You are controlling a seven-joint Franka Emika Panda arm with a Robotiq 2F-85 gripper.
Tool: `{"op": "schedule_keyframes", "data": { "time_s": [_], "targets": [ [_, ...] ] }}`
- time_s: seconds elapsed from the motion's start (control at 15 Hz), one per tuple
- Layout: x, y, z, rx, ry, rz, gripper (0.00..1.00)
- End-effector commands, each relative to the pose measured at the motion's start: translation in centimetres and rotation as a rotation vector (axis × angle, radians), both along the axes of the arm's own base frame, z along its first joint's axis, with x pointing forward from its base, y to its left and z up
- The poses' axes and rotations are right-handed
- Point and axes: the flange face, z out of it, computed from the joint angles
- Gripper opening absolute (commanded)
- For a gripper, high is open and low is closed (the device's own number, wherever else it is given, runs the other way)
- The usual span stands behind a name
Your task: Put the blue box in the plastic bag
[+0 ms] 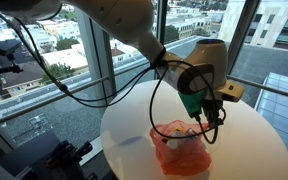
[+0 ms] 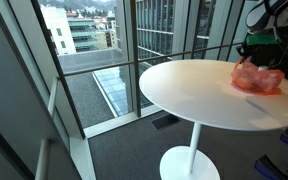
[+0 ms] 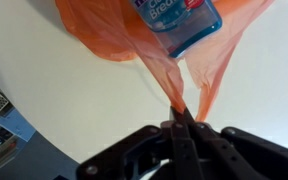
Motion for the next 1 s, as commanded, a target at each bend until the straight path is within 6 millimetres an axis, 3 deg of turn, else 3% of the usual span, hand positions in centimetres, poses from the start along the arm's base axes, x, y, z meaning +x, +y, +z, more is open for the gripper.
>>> {"op": "schedule_keyframes", "data": {
  "time_s": [0.0, 0.07, 0.2, 0.93],
  "targets": [
    [-1.2, 1.2, 1.6, -0.021, -0.028, 0.011, 0.02],
    [-1.3, 1.4, 1.7, -0.017, -0.025, 0.013, 0.03],
    [-1.6, 1.8, 1.9, -0.006, -0.019, 0.021, 0.26],
    [-3.3, 4.2, 4.8, 0.038, 0.066, 0.11, 0.26]
  ]
}}
